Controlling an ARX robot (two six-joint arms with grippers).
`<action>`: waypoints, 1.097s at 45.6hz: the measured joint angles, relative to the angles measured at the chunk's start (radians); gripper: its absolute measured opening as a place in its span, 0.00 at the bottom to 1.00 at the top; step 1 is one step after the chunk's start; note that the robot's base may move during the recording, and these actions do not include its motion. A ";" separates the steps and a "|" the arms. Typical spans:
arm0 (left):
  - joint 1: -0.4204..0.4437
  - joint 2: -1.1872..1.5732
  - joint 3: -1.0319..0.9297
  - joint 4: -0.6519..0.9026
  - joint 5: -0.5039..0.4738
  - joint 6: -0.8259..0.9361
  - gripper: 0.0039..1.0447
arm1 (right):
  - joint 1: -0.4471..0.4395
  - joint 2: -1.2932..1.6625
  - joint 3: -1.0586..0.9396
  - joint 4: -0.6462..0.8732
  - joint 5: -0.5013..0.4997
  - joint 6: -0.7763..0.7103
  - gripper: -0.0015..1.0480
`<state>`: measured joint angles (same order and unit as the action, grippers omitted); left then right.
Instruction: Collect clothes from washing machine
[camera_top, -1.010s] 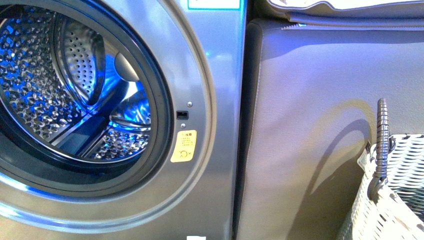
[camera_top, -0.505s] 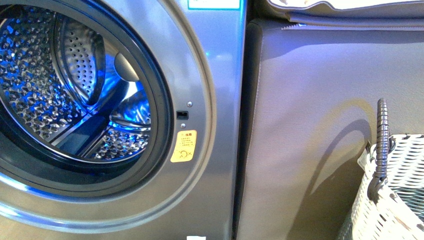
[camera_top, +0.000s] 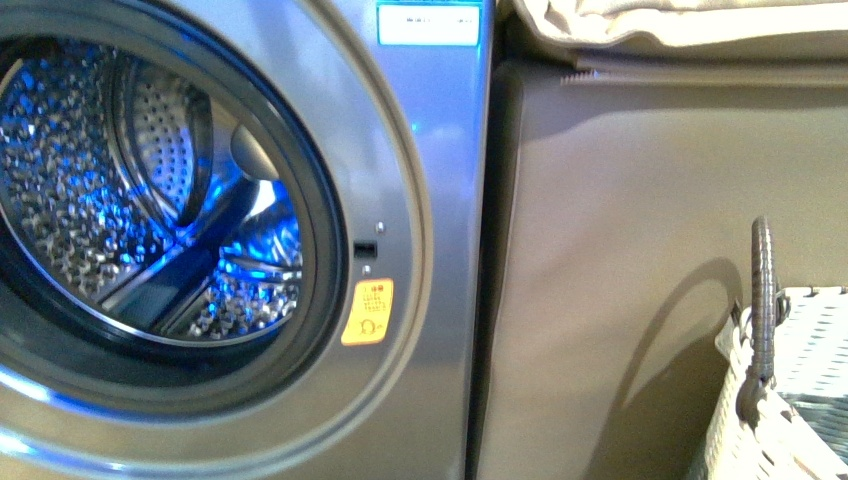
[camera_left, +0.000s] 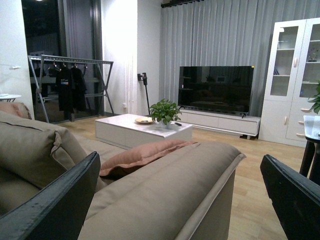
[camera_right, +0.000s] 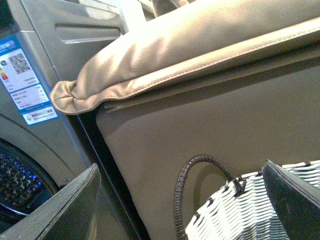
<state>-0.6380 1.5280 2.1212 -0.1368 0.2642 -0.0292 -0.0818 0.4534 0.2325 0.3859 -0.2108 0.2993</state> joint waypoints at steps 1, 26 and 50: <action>0.000 0.000 0.000 0.000 0.000 0.000 0.94 | 0.033 -0.026 -0.009 -0.005 0.037 -0.006 0.92; 0.000 0.000 0.001 0.000 0.000 0.000 0.94 | 0.084 -0.280 -0.122 -0.336 0.210 -0.296 0.02; -0.046 0.154 0.342 -0.415 -0.394 -0.055 0.94 | 0.084 -0.433 -0.207 -0.389 0.209 -0.296 0.02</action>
<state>-0.6838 1.6817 2.4634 -0.5522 -0.1295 -0.0845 0.0021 0.0200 0.0257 -0.0029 -0.0017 0.0029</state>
